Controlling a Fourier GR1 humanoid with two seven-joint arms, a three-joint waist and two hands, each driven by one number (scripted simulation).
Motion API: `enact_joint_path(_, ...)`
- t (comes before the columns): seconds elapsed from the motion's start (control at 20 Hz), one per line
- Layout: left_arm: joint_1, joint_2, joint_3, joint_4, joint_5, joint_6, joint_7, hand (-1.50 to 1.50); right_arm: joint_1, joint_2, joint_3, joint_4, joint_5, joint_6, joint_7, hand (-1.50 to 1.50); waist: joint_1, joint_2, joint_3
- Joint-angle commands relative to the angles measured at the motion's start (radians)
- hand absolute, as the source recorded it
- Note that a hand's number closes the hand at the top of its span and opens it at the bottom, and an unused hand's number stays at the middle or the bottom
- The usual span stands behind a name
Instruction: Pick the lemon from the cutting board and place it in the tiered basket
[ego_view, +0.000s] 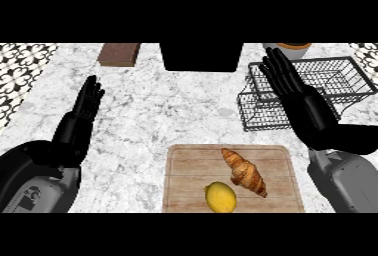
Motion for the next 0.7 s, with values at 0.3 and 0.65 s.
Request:
enact_joint_path(0.3,-0.005,-0.027,-0.024,-0.001,-0.057,0.058,0.017,0.00,0.065,0.310,-0.164,0.126,-0.512,0.113,-0.094,1.50,-0.038,0.111,0.043)
enact_joint_path(0.65,-0.028,-0.069,-0.087,0.014,-0.098,0.082,0.084,0.00,0.010,0.132,0.089,0.319,-0.695,0.869,0.144,-1.50,0.011,0.058,-0.002)
